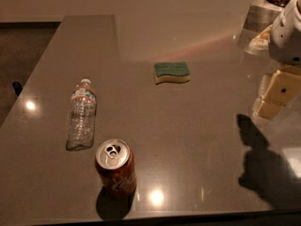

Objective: Pick coke can

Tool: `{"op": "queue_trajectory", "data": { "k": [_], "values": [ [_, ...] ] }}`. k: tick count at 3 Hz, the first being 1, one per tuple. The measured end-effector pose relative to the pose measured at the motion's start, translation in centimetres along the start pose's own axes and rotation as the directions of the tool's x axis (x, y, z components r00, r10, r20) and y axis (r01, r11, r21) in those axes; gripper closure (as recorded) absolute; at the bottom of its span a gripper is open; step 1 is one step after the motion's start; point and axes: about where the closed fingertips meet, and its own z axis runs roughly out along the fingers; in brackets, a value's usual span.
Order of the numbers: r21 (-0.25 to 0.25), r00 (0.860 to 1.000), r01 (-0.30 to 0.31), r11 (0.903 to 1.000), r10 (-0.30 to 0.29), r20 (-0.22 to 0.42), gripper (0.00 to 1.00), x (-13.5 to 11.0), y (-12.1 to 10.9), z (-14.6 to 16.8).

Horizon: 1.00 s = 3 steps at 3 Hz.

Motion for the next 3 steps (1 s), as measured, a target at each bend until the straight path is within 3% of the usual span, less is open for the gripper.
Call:
{"op": "queue_trajectory", "data": {
  "k": [2, 3],
  "values": [
    [-0.021, 0.999, 0.014, 0.9997, -0.014, 0.03, 0.0, -0.4, 0.5, 0.1],
    [-0.09, 0.984, 0.065, 0.9939, -0.049, 0.169, 0.0, -1.4, 3.1, 1.1]
  ]
}}
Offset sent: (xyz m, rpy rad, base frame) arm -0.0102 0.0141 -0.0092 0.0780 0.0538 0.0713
